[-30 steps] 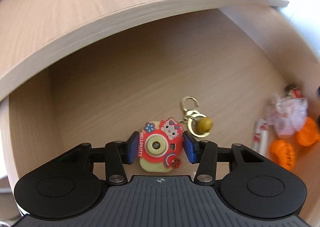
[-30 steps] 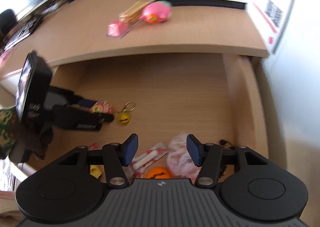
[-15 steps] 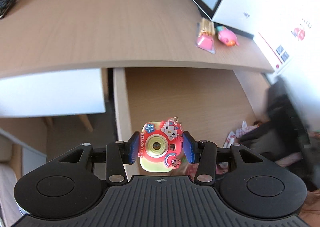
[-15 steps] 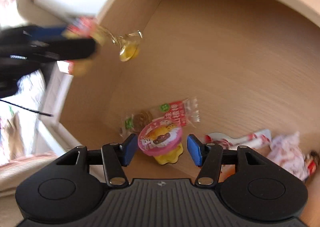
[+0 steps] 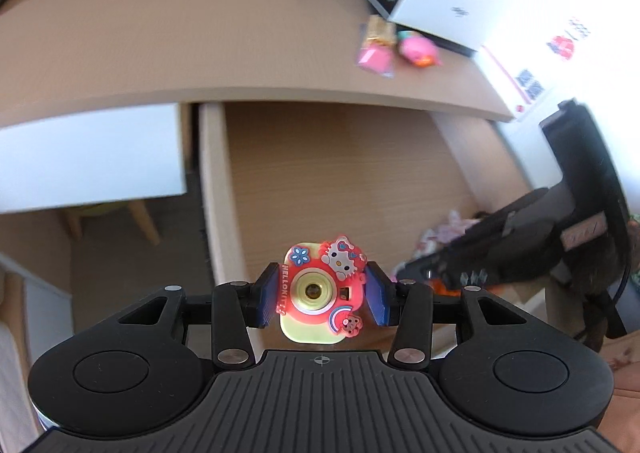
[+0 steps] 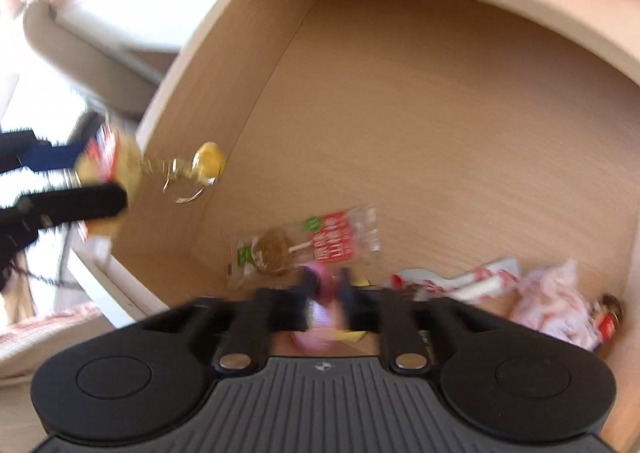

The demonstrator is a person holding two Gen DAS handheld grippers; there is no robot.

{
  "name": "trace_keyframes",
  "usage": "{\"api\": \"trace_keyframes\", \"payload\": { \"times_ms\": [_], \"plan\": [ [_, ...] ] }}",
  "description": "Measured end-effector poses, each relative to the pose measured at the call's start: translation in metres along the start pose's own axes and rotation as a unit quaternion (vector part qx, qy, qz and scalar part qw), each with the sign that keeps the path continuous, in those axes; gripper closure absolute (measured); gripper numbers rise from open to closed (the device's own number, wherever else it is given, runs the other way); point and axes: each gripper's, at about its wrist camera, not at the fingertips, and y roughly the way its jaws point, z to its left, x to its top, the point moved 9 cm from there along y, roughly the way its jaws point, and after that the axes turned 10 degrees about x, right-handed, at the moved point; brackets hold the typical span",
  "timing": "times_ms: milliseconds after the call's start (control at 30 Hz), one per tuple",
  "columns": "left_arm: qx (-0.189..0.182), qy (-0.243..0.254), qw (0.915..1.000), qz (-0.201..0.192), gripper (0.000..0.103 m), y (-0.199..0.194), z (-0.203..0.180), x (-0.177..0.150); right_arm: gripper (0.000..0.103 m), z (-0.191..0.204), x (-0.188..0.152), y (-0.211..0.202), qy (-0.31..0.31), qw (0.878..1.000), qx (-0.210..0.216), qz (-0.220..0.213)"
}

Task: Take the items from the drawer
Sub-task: 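Lift the keychain out with the left gripper while the right gripper grasps the pink-lidded jar, then place the keychain on the desktop with the left gripper while the right gripper sets the jar beside it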

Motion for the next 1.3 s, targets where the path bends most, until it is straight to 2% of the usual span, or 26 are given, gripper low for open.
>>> {"api": "trace_keyframes", "payload": {
  "times_ms": [167,233,267,367,467,533,633,733,767,933,1033,1100,1167,1300],
  "plan": [
    [-0.012,0.028,0.9994,-0.015,0.053,-0.003,-0.013,0.023,0.096,-0.024,-0.003,-0.044,0.051,0.996,0.008,-0.079],
    [-0.009,0.023,0.9996,-0.016,0.054,0.0,-0.013,0.027,0.095,-0.027,-0.007,-0.051,0.064,0.993,0.018,-0.093],
    [-0.008,0.02,0.9997,-0.015,0.054,0.001,-0.012,0.028,0.09,-0.033,-0.007,-0.052,0.067,0.993,0.024,-0.093],
    [-0.011,0.01,0.9998,-0.01,0.054,0.004,-0.012,0.026,0.054,-0.036,-0.011,-0.04,0.09,0.994,0.028,-0.056],
    [-0.011,-0.006,0.9999,-0.009,0.054,0.006,-0.009,0.023,0.054,-0.037,-0.017,-0.014,0.109,0.994,0.023,-0.02],
    [-0.012,-0.02,0.9997,-0.008,0.054,0.006,-0.006,0.02,0.054,-0.022,-0.009,0.01,0.089,0.996,0.02,0.009],
    [-0.008,-0.037,0.9992,-0.007,0.054,0.006,-0.001,0.014,0.05,-0.013,-0.008,0.033,0.048,0.997,-0.008,0.054],
    [-0.002,-0.05,0.9987,-0.006,0.054,0.004,0.004,0.007,0.049,-0.017,-0.008,0.053,0.049,0.994,-0.036,0.094],
    [0.0,-0.052,0.9986,-0.006,0.054,0.004,0.006,0.005,0.05,-0.019,-0.007,0.056,0.048,0.993,-0.045,0.095],
    [-0.001,-0.054,0.9985,0.005,0.054,0.008,0.005,-0.001,0.053,-0.012,-0.005,0.037,0.015,0.997,-0.046,0.062],
    [-0.013,-0.045,0.9989,-0.005,0.054,0.007,-0.006,0.009,0.053,-0.009,-0.001,0.006,0.015,0.999,-0.035,0.013],
    [-0.016,-0.039,0.9987,-0.03,0.054,0.001,-0.012,0.03,0.053,-0.011,0.004,-0.021,0.02,0.999,-0.034,-0.032],
    [-0.01,-0.033,0.9976,-0.06,0.053,-0.003,-0.017,0.06,0.063,-0.017,0.009,-0.048,0.029,0.996,-0.034,-0.076],
    [-0.003,-0.035,0.9925,-0.117,0.053,0.007,-0.03,0.126,0.064,-0.039,0.02,-0.096,0.046,0.984,-0.064,-0.159]
  ]
}}
